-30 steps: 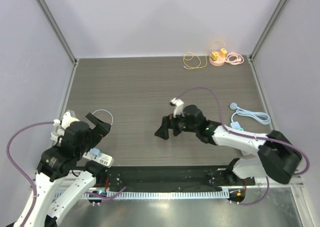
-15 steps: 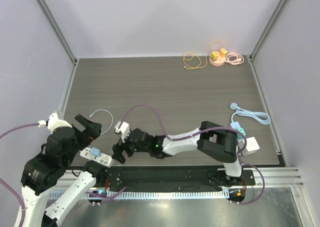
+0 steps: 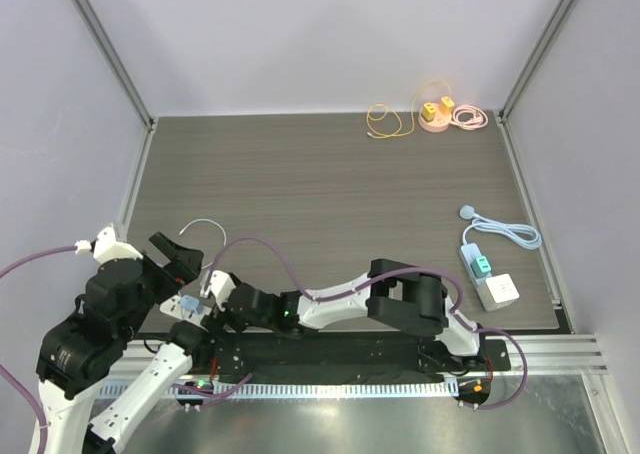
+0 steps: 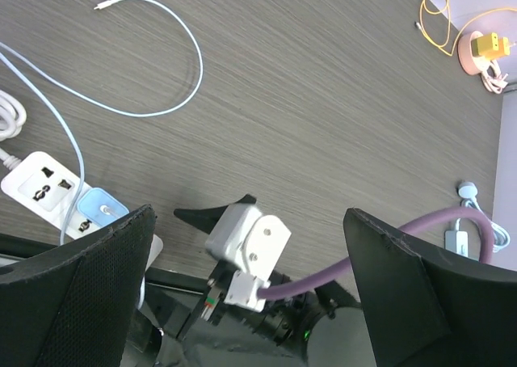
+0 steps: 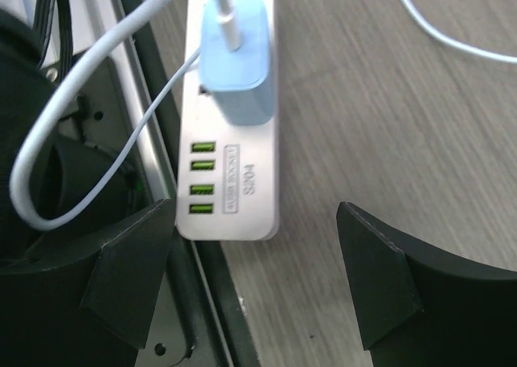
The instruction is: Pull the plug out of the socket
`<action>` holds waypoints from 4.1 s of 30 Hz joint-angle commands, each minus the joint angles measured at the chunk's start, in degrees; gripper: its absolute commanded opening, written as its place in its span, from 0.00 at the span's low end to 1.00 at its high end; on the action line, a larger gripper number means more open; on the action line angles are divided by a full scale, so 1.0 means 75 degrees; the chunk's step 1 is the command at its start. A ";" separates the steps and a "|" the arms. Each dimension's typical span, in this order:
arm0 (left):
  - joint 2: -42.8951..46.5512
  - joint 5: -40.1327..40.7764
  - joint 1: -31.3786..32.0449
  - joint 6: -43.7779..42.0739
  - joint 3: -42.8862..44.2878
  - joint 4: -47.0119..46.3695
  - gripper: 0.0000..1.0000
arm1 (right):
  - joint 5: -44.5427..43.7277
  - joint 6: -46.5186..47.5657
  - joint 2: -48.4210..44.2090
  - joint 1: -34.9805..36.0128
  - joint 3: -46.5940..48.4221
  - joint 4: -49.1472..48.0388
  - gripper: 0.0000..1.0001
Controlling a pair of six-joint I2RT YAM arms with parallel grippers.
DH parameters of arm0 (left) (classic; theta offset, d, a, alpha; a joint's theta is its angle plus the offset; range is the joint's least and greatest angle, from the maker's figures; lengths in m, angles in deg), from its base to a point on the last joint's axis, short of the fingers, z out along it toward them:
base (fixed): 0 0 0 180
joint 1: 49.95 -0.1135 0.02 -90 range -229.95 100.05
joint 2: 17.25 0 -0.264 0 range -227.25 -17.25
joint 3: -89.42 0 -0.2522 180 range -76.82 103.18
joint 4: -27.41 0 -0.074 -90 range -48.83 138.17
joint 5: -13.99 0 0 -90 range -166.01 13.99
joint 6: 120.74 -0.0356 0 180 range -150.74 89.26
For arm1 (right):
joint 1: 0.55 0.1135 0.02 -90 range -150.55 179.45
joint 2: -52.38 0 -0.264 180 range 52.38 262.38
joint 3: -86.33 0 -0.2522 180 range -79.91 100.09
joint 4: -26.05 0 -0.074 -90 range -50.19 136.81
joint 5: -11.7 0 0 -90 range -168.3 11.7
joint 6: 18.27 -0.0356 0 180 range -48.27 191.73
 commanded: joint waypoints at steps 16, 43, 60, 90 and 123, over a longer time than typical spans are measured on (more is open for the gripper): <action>0.0084 0.0286 -0.0017 -0.0633 0.0099 -0.0232 1.00 | -0.0452 0.0509 0.0647 0.0127 0.1279 0.0956 0.71; -0.0748 -0.1598 -0.0017 -0.1171 -0.0708 -0.1321 1.00 | -0.2784 0.0617 -0.1954 -0.0260 -0.2820 0.0524 0.01; -0.2271 -0.4962 -0.0017 -0.0985 -0.2255 -0.3372 0.84 | -0.3921 -0.0755 -0.3712 -0.0307 -0.5365 0.0288 0.15; -0.3234 -0.2740 0.1729 0.0281 -0.2033 -0.3361 0.60 | -0.3302 -0.2899 -0.8927 -0.0845 -0.5600 0.3862 0.98; -0.3970 -0.5819 -0.1611 0.1793 -0.5772 -0.8951 0.00 | -0.0969 -0.2584 -0.4287 -0.1584 -0.0725 0.5902 0.95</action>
